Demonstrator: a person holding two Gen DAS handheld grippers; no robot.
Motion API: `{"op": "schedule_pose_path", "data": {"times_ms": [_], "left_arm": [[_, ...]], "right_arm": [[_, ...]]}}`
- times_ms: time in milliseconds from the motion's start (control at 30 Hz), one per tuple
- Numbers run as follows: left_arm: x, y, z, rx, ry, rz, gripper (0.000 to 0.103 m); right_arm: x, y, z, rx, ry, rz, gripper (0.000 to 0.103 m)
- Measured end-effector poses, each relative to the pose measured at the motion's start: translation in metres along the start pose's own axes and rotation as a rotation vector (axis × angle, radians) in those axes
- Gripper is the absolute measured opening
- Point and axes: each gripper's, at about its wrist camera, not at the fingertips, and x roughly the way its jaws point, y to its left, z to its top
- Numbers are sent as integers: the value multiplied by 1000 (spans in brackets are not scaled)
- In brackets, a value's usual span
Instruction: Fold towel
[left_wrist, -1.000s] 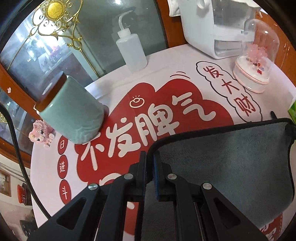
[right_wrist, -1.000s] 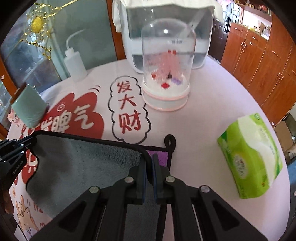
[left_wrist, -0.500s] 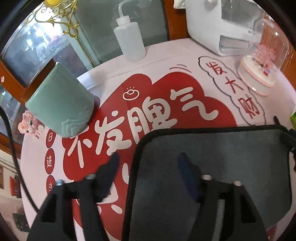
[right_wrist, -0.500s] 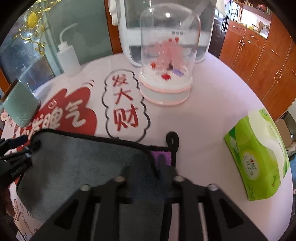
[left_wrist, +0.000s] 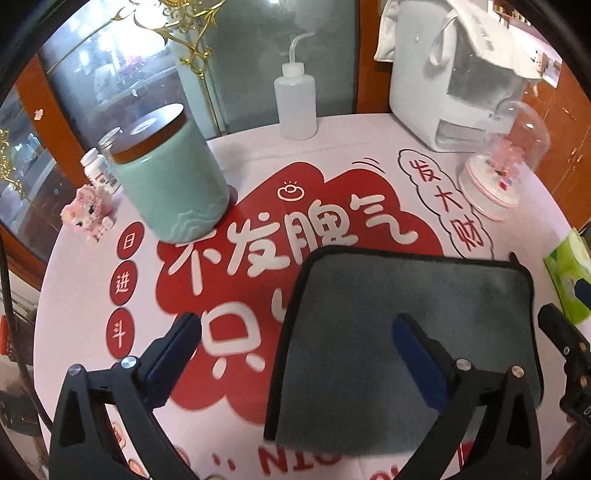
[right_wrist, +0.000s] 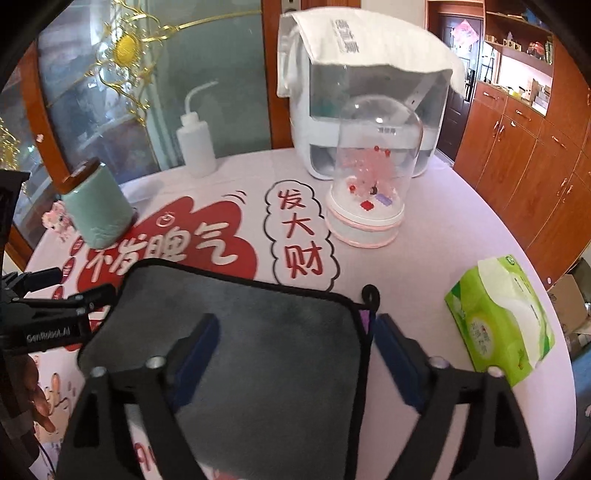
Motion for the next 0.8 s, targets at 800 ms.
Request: {"op": "schedule_pose_path", "data": {"times_ms": [800], "left_arm": [[-220,52,-155,-118,-98,-45,103]], "right_arm": [[-196,49,-105,-4,-61,94,103]]}}
